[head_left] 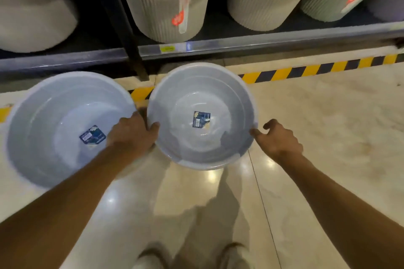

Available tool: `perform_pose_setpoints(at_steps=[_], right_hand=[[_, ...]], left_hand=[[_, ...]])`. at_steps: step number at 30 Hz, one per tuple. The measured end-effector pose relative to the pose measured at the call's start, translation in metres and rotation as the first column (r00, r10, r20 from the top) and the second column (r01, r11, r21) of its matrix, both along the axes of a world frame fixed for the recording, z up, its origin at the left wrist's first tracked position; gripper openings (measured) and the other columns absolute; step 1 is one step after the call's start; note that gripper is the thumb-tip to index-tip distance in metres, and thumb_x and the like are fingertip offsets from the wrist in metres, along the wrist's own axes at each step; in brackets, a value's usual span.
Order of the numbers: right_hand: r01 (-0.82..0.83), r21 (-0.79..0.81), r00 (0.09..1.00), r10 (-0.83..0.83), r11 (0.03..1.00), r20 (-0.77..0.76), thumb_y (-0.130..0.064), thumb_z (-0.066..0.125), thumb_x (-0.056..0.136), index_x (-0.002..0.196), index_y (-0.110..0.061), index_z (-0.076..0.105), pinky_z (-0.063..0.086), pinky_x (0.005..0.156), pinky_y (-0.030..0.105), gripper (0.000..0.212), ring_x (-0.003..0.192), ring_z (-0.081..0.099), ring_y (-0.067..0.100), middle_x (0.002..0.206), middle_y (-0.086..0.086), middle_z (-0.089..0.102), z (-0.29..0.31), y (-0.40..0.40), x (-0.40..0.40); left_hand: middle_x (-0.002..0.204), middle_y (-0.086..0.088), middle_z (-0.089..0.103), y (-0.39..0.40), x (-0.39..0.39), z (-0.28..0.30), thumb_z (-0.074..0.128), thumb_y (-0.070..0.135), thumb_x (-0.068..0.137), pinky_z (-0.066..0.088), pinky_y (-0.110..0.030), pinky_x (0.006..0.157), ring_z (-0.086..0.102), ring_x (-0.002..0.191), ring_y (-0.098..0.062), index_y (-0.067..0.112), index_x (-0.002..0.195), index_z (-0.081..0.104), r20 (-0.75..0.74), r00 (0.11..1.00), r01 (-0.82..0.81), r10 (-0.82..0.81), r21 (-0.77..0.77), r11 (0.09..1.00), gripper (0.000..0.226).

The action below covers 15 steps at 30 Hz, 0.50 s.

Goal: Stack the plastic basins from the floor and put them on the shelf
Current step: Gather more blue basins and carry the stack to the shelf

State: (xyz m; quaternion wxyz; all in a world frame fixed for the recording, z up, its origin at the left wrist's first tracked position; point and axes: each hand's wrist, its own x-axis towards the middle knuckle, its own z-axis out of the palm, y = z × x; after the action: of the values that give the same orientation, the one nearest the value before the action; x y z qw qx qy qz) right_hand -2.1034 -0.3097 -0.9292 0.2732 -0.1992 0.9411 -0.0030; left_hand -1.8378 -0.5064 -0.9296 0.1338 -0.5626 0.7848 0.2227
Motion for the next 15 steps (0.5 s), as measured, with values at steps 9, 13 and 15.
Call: perform_pose_setpoints(at_steps=[9,13,15], right_hand=[[-0.021,-0.117,0.998,0.014,0.993,-0.064,-0.051,0.057,0.091,0.115,-0.017,0.053,0.044,0.075,0.041,0.041,0.089,0.059,0.035,0.1,0.009,0.061,-0.094,-0.028,-0.029],[0.067,-0.282,0.997,-0.072,0.957,-0.007,-0.037,0.058,0.091,0.11,-0.012,0.051,0.057,0.076,0.048,0.032,0.083,0.065,0.04,0.098,0.014,0.062,-0.103,-0.03,-0.026],[0.065,-0.313,0.997,-0.071,0.947,-0.009,-0.032,0.059,0.092,0.113,-0.008,0.054,0.057,0.073,0.045,0.032,0.081,0.063,0.039,0.098,0.016,0.063,-0.099,-0.03,-0.021]], left_hand=[[0.085,-0.007,0.051,-0.015,-0.009,-0.085,0.052,0.049,0.098,0.044,-0.036,0.066,0.052,0.075,-0.03,0.01,0.105,0.057,-0.011,1.0,0.018,-0.02,-0.158,0.987,0.04],[0.085,-0.007,0.057,-0.004,-0.011,-0.098,0.06,0.042,0.096,0.049,-0.027,0.053,0.055,0.065,-0.025,0.006,0.119,0.05,-0.151,0.985,-0.108,0.089,-0.126,0.986,0.043],[0.074,0.005,0.041,0.003,-0.013,-0.098,0.061,0.037,0.098,0.033,-0.017,0.03,0.043,0.054,-0.012,0.009,0.125,0.046,-0.193,0.965,-0.193,0.179,-0.056,0.98,0.042]])
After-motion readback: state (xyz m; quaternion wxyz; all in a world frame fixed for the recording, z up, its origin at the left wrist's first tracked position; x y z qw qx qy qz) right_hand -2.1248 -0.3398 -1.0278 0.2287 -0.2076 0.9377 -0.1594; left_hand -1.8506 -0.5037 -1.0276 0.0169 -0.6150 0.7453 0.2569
